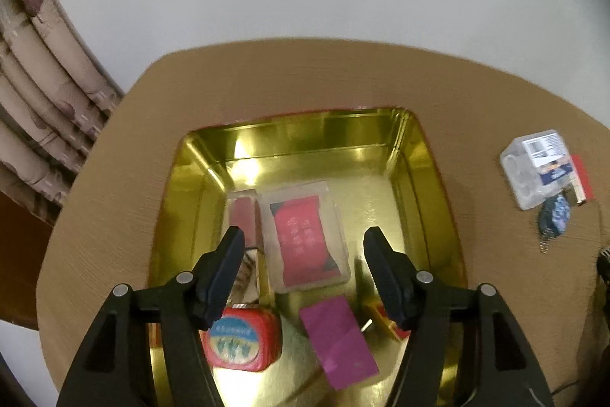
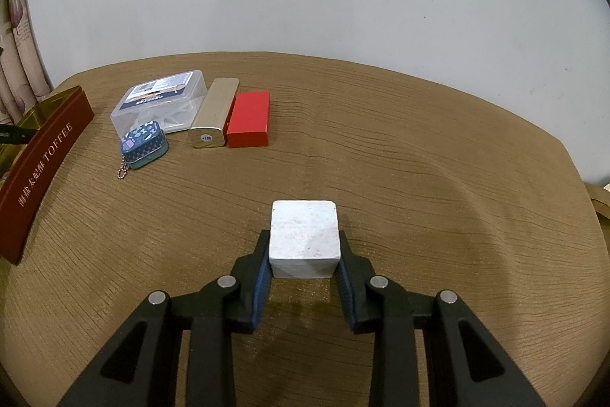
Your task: Organize rigid objects
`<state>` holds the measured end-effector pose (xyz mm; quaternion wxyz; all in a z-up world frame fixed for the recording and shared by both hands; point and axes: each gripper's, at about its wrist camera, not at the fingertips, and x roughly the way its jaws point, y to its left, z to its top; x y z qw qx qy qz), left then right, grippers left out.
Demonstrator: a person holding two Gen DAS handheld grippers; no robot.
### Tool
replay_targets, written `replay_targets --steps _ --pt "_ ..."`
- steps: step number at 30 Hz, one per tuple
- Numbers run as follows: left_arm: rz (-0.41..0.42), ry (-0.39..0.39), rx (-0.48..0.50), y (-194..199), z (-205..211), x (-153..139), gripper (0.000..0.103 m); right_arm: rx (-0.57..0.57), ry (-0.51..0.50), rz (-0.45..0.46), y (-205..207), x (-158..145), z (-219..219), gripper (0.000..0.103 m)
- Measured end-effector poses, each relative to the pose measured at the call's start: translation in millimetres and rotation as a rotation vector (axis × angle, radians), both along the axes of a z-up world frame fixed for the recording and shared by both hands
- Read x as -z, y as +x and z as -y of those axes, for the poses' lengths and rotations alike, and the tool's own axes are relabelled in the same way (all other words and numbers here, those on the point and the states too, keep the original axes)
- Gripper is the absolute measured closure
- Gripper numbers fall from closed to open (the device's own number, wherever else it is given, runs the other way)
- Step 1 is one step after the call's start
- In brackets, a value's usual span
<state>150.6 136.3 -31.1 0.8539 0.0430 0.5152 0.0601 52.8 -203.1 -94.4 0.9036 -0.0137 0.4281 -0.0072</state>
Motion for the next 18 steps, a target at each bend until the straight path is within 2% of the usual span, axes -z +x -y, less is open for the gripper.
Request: replay_targets --steps 6,9,14,18 --pt "0.131 0.019 0.027 -48 3 -29 0.037 0.0 -0.002 -0.001 0 0 0 0.072" --pt "0.167 0.028 0.045 -70 6 -36 0.035 0.0 -0.003 -0.001 1 1 0 0.072" --pt "0.171 -0.004 0.037 -92 2 -34 0.033 -0.002 -0.011 -0.001 1 1 0 0.072" --pt "0.189 0.023 0.035 -109 -4 -32 0.033 -0.004 -0.013 -0.001 2 1 0 0.072"
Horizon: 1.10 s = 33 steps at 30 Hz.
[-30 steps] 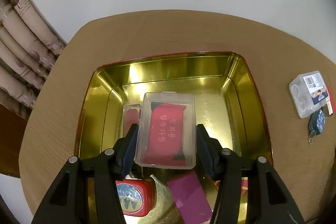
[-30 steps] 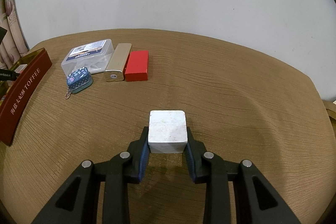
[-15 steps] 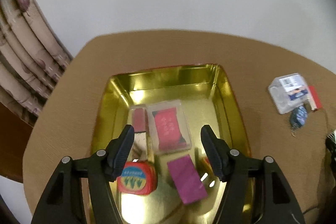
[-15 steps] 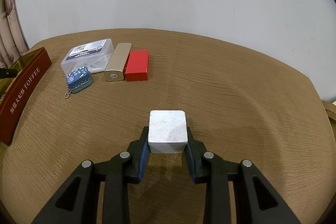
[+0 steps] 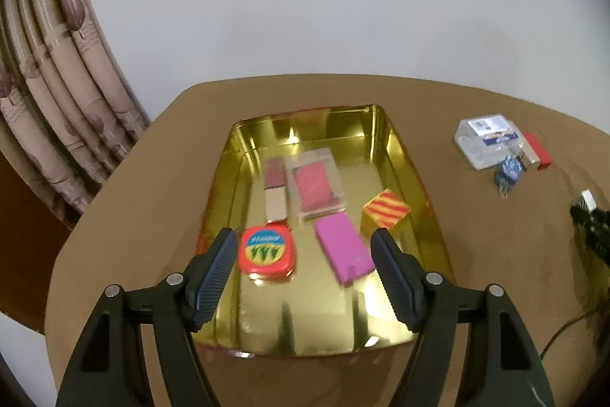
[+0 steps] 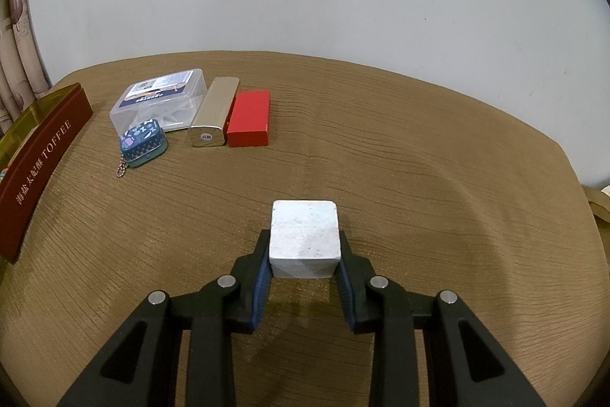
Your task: Organize rigid objects
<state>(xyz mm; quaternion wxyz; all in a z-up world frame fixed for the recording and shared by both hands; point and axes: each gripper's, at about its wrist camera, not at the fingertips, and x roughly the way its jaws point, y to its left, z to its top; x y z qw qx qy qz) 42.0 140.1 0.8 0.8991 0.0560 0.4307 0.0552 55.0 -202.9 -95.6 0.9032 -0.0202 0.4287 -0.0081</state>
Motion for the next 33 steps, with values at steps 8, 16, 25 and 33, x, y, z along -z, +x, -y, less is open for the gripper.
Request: replay_targets --steps 8,16,25,33 --pt "0.043 -0.01 -0.037 -27 -16 -7 0.031 0.001 -0.001 0.0 0 0 1 0.072" --pt "0.059 -0.022 -0.023 -26 -14 -10 0.03 0.0 -0.009 0.0 0 0 -1 0.072" --pt "0.042 -0.054 -0.046 -23 -20 -7 0.03 0.0 -0.014 0.0 -1 0 -1 0.072" --pt "0.037 -0.047 -0.048 -22 -20 -5 0.03 -0.003 -0.022 0.001 1 0 -2 0.072"
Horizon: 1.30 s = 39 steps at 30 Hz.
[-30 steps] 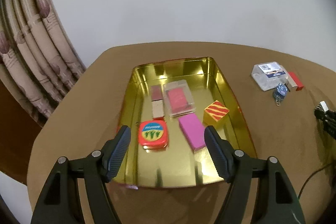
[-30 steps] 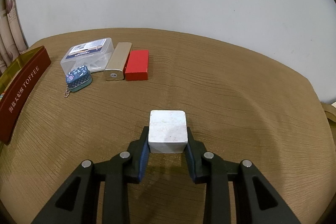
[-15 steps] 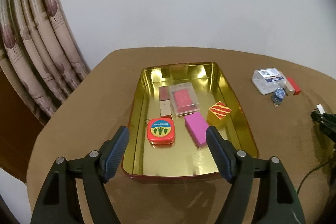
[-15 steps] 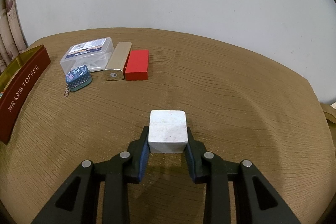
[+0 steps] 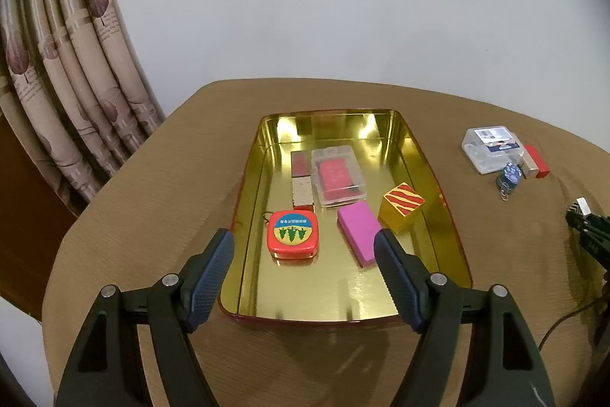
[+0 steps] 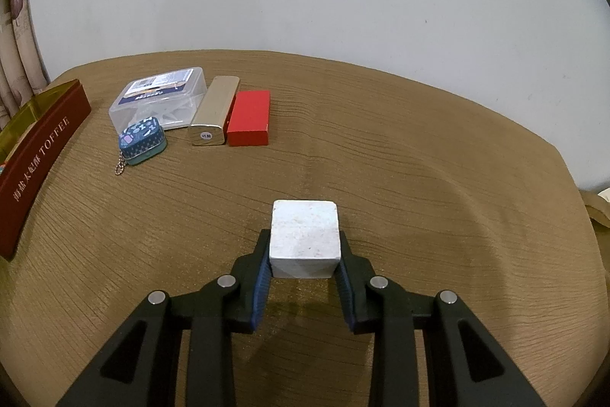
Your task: Organize rigid objects
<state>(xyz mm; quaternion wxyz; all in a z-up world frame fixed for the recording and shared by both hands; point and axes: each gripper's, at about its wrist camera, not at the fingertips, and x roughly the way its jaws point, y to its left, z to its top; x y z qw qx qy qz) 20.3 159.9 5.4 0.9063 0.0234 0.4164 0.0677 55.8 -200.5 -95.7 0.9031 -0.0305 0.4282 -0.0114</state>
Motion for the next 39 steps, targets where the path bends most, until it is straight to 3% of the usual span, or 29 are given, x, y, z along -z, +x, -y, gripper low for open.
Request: replay_targets --steps 11,16,39 --pt "0.009 0.023 -0.009 4 -6 -1 0.03 0.044 0.002 -0.014 5 -2 -2 0.073" --pt "-0.011 -0.017 -0.019 7 -13 -1 0.03 0.037 0.008 -0.014 13 -8 -22 0.073" --pt "-0.018 -0.06 -0.117 14 -44 -5 0.03 -0.323 0.097 0.075 0 -83 -194 0.073"
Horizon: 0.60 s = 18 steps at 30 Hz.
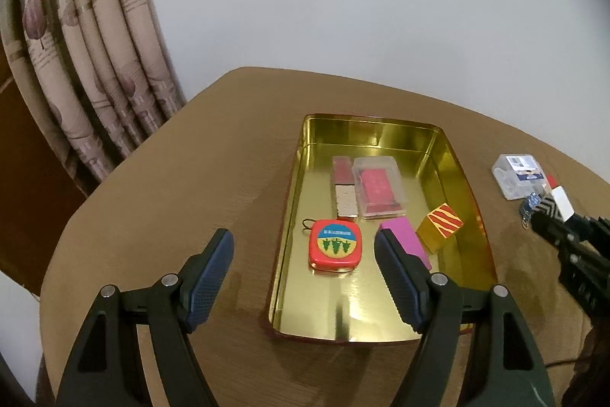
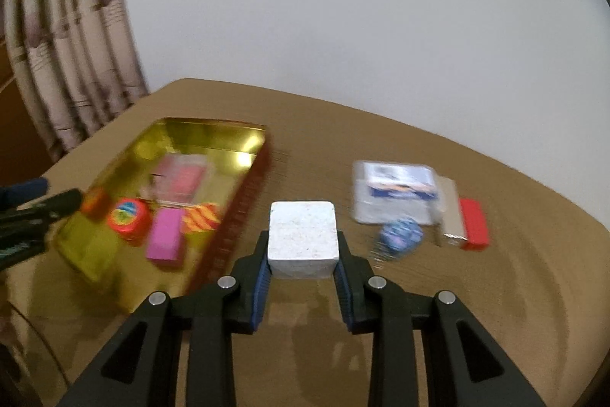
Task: Organize rigid objects
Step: 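Carry the white cube into the tin and open the right tool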
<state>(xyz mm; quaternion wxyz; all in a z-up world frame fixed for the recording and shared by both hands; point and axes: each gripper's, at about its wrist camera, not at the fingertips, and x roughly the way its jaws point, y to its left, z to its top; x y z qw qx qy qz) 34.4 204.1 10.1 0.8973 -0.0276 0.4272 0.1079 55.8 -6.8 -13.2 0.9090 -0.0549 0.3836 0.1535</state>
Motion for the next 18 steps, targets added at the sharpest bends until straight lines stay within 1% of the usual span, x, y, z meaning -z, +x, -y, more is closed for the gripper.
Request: replay_targets --steps 8,12,18 --pt "0.02 -0.005 -0.048 0 -12 -4 0.03 -0.112 -0.002 -0.004 -16 -7 -56 0.073" --pt "0.021 -0.024 -0.062 1 -18 -5 0.03 -0.153 -0.014 -0.028 -16 0 -75 0.073" --pt "0.029 -0.021 -0.072 1 -21 -6 0.03 -0.19 -0.031 -0.061 -15 12 -100 0.073"
